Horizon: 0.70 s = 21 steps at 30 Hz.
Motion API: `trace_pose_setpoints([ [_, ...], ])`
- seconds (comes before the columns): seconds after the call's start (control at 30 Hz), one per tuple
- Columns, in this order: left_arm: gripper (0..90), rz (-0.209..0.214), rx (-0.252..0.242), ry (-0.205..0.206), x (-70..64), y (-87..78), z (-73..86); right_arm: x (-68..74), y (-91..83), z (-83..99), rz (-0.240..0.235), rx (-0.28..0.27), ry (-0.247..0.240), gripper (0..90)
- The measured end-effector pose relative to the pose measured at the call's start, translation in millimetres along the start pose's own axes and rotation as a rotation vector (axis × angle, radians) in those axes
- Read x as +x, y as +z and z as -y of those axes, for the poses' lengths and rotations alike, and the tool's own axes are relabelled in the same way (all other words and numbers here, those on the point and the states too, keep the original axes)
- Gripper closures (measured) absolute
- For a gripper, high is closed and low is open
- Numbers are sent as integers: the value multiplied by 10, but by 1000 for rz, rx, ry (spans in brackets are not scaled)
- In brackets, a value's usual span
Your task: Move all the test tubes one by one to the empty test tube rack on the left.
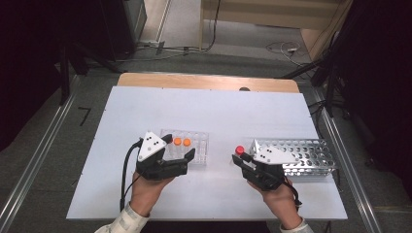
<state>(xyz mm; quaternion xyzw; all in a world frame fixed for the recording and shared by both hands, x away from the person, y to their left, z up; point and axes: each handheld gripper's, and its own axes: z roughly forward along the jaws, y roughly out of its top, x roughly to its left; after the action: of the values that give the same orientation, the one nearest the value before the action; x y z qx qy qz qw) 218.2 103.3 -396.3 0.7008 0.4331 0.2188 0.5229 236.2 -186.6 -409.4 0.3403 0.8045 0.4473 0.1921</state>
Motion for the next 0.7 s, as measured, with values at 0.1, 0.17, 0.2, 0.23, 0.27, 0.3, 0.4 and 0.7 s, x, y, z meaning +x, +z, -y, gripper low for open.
trace_pose_setpoints([
  [0.1,198,35,3,24,-107,1,-2,70,32,9,-25,14,-13,719],
  [0.17,205,52,8,38,-168,14,3,111,71,23,-39,25,-22,719],
  [0.2,213,63,15,46,-200,23,7,132,92,31,-45,32,-23,719],
  [0.23,213,66,20,53,-232,33,12,149,115,38,-55,36,-29,718],
  [0.27,216,77,25,58,-260,47,19,172,136,45,-63,40,-26,719],
  [0.3,227,87,32,66,-286,61,26,194,154,49,-72,46,-27,719],
  [0.4,257,110,50,81,-352,103,54,267,204,47,-95,54,-36,719],
  [0.7,485,166,66,102,-431,176,114,462,343,18,-145,65,-74,718],
])
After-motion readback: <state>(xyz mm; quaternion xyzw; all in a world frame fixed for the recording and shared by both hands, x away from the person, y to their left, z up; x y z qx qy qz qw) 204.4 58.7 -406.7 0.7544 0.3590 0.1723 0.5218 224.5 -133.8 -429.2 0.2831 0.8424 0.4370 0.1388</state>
